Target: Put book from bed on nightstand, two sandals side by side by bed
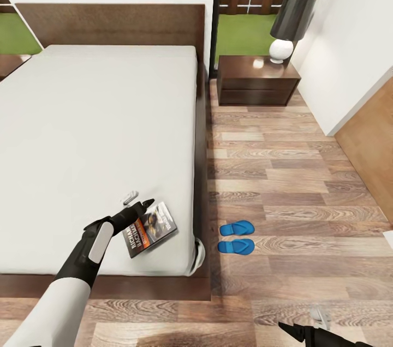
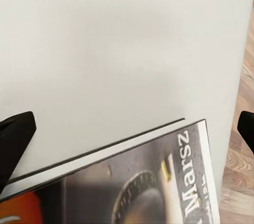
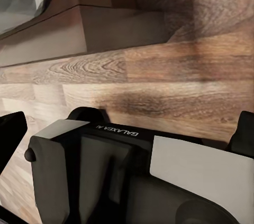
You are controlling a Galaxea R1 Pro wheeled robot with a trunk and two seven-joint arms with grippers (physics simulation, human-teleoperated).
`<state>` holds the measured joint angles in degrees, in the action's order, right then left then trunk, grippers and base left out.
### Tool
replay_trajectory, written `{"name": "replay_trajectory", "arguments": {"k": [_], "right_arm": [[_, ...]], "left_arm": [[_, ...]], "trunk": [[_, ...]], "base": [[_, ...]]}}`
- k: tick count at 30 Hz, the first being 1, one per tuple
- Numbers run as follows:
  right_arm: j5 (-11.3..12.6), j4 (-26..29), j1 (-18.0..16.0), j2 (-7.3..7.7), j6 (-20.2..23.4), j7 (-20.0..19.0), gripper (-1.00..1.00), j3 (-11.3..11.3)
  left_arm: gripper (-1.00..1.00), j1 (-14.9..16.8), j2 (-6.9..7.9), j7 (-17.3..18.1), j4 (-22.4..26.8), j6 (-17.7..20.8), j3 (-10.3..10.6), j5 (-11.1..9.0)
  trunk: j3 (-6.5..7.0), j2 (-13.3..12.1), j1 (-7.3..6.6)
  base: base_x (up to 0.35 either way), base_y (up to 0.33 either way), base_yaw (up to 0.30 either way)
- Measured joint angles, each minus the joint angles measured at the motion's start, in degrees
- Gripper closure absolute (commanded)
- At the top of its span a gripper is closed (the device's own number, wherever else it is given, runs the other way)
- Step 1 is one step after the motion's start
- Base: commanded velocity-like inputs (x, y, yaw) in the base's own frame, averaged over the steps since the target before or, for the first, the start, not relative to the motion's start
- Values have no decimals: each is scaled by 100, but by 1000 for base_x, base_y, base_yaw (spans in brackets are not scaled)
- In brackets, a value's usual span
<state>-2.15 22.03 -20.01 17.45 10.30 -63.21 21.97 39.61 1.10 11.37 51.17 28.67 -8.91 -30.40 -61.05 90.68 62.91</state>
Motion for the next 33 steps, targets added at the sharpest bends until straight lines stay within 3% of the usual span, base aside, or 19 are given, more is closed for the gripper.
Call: {"name": "replay_trajectory", "arguments": {"k": [33], "right_arm": [[0, 0, 0, 0, 0, 0, -100, 0]], "left_arm": [[-100, -3, -3, 0, 0, -9, 6, 5]], "trunk": [[0, 0, -1]], "base": [[-19, 0, 0]]}}
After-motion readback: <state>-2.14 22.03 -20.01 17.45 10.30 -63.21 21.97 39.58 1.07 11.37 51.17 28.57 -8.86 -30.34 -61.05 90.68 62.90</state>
